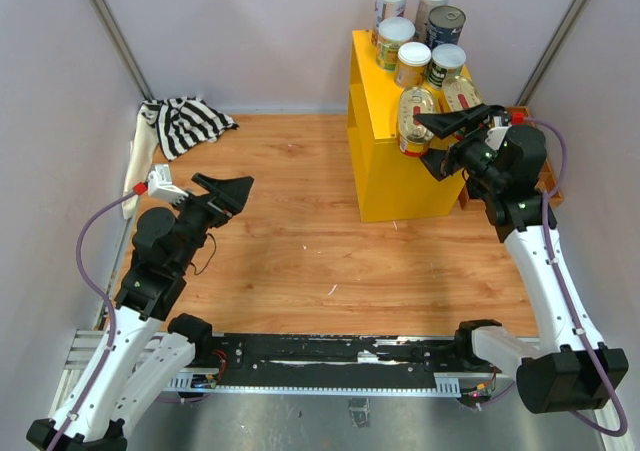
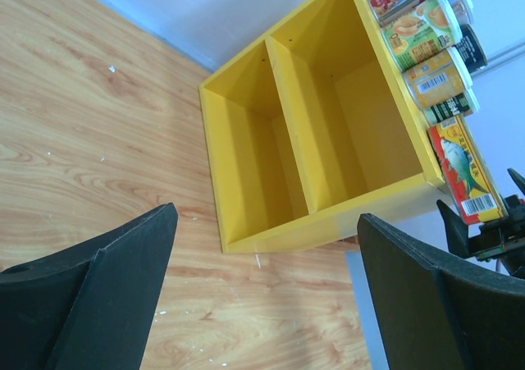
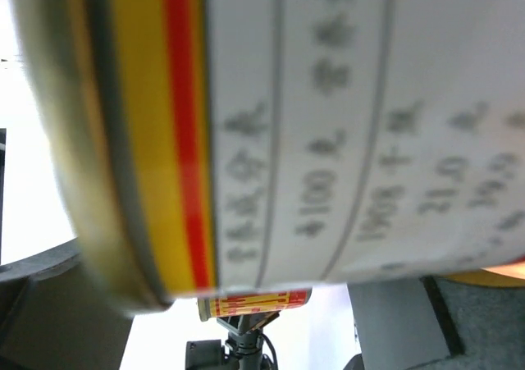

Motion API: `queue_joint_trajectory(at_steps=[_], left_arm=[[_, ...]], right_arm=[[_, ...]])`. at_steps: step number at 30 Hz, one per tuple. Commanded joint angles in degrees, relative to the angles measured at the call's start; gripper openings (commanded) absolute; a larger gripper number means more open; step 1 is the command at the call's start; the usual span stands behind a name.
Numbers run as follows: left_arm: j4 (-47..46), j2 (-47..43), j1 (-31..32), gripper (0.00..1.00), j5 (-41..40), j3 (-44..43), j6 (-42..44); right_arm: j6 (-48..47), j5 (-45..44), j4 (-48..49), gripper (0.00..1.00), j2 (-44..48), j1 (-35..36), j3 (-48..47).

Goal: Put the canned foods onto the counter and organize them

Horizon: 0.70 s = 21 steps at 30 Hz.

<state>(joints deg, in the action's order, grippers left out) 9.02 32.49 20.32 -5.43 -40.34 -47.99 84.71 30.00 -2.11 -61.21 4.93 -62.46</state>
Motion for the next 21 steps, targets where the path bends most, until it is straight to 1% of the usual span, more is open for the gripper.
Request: queue_joint_trajectory(at_steps=[1,7,11,17,21], left_arm=[[-1.97,0.33,-0.5,0.96,0.5,-1.91,0.92],[-2.73,1.06,-0.45,0.96,1.17,-2.36,0.73],[-2.83,1.05,-0.41,0.96,1.34,-2.47,0.76],[-2.71,1.16,-0.45,0.96,1.46,-2.98,0.96],[-2.46,1.09,-0.48,0.96,1.48,-3.33,1.04]], right_arm=[[-2.84,0.41,-1.23,0.99,0.36,-0.91,-2.96],[-4.74,-0.16,-3.21,0.99,1.12,-0.89,-3.51],[-7.53,-0.93,-6.22,0.99,2.14,-0.8,-4.58],[-12.28,-2.6,-10.79,0.99,3.97,0.22,-5.9],[-17.3,-4.6,-15.6,0.99,5.34,1.09,-7.91]])
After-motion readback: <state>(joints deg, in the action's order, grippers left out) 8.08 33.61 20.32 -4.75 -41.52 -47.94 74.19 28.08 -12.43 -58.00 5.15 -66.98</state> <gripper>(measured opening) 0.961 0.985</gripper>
